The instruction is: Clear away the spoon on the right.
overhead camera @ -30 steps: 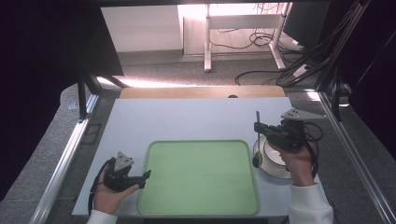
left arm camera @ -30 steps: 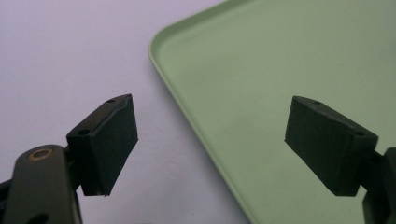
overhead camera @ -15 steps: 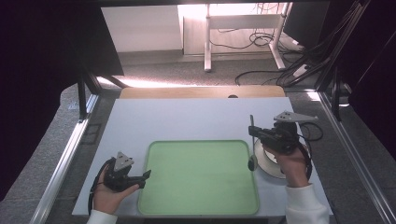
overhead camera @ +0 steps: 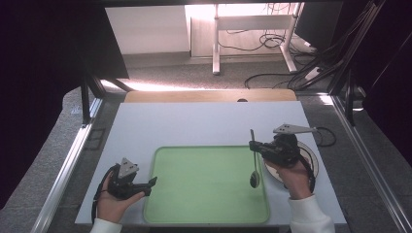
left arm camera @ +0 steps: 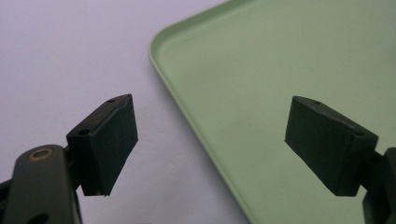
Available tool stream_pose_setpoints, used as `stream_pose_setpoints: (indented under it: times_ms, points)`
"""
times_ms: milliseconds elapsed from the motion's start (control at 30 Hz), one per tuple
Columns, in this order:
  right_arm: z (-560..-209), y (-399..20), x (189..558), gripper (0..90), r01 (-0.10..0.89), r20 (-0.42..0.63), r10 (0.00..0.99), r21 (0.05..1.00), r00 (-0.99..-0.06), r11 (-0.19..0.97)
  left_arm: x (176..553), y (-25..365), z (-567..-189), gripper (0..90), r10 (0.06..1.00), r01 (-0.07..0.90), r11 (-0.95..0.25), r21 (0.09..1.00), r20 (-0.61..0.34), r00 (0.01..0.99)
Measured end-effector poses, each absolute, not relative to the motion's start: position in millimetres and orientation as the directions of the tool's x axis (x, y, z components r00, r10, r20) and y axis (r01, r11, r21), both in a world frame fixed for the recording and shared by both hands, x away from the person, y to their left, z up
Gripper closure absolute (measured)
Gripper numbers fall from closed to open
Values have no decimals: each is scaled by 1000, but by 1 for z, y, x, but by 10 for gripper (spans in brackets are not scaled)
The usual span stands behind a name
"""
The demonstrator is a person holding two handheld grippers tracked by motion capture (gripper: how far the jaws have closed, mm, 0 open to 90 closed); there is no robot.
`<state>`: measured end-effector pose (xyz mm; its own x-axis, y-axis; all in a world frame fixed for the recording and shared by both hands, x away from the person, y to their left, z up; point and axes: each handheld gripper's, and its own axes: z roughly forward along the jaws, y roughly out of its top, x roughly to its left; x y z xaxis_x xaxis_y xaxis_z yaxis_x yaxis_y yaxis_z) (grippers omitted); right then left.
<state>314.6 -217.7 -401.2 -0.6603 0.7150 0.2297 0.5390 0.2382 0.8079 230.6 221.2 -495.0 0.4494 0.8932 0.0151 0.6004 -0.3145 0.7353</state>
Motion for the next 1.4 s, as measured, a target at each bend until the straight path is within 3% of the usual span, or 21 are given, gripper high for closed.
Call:
stream_pose_setpoints:
  times_ms: [633,1100,1400]
  points:
    - [-433,-204,314,890,671,313,755,708,-577,219,230,220,-496,164,894,604,-313,733,12,448]
    - [-477,-193,327,842,775,292,823,579,-487,254,231,221,-499,164,893,613,-322,722,17,450]
    - [-485,-186,327,805,783,242,841,548,-484,293,232,221,-500,164,894,619,-318,718,11,447]
